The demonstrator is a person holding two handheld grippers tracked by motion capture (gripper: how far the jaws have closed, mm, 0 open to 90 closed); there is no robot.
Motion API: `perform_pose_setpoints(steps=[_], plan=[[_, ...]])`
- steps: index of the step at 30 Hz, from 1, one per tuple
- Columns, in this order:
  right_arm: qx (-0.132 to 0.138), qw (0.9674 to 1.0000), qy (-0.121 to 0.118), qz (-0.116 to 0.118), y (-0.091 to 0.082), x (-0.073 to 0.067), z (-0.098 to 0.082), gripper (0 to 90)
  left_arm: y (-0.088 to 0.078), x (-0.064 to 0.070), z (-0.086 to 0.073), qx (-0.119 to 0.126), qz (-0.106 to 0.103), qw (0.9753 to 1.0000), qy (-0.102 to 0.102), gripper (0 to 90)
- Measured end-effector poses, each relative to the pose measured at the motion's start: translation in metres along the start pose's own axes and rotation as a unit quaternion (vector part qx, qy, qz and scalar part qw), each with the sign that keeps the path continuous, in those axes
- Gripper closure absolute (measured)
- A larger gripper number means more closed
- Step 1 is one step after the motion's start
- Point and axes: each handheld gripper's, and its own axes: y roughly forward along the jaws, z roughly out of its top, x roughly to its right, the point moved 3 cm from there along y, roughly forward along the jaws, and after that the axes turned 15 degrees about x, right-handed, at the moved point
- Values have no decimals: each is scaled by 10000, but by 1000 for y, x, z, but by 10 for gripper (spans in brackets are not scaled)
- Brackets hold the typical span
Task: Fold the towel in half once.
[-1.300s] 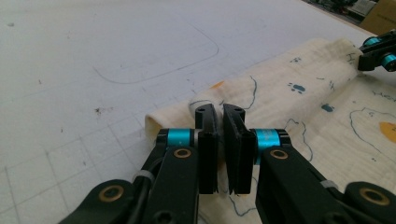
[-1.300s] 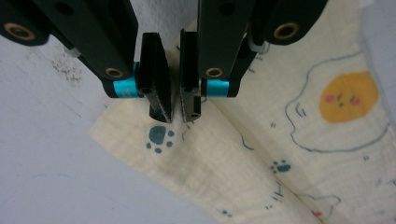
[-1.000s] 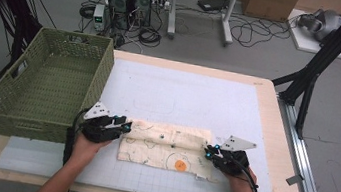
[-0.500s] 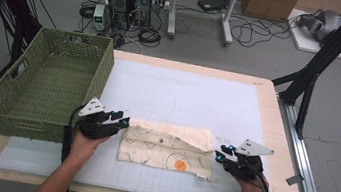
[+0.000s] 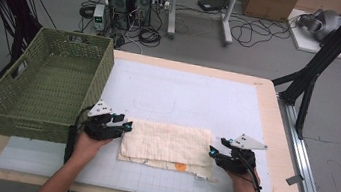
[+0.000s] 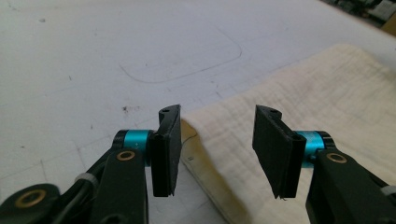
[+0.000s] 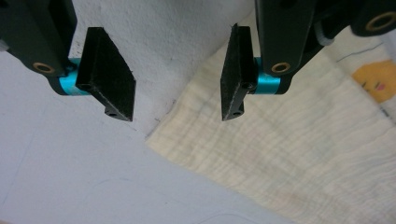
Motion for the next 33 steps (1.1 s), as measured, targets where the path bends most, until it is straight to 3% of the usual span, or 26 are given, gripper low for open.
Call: perform_pose_setpoints(steps=[4,6,10,13,15,18,20,22,26,27,29,33], plan=[[-173,9998,57,-20,11,0,-4,482,9,0,-7,-267,76,9996,36,571],[-242,9997,87,-55,16,1,-6,478,13,-1,-9,-434,269,9987,31,571],[-181,9992,327,-150,23,4,-6,455,16,-4,-7,-368,442,9983,27,517],[-223,9986,373,-292,30,7,-7,411,21,-6,-7,-431,433,9981,-45,503],[-381,9976,455,-365,34,8,-7,399,25,-4,-8,-603,308,9977,22,526],[-400,9974,505,-308,38,7,-6,466,27,0,-8,-669,346,9969,232,597],[-447,9977,475,-188,39,3,-6,550,27,0,-8,-665,257,9972,214,724],[-462,9976,502,-90,39,1,-5,661,27,2,-8,-679,211,9969,349,822],[-584,9934,980,83,39,0,-4,832,27,0,-8,-649,222,9974,226,849],[-596,9923,1076,143,39,0,-4,837,26,-1,-8,-638,251,9975,189,851],[-596,9928,1028,140,38,-1,-4,849,26,-2,-7,-593,296,9977,104,854],[-475,9968,638,-87,39,-4,-1,858,25,-9,-4,-449,323,9985,-18,856]])
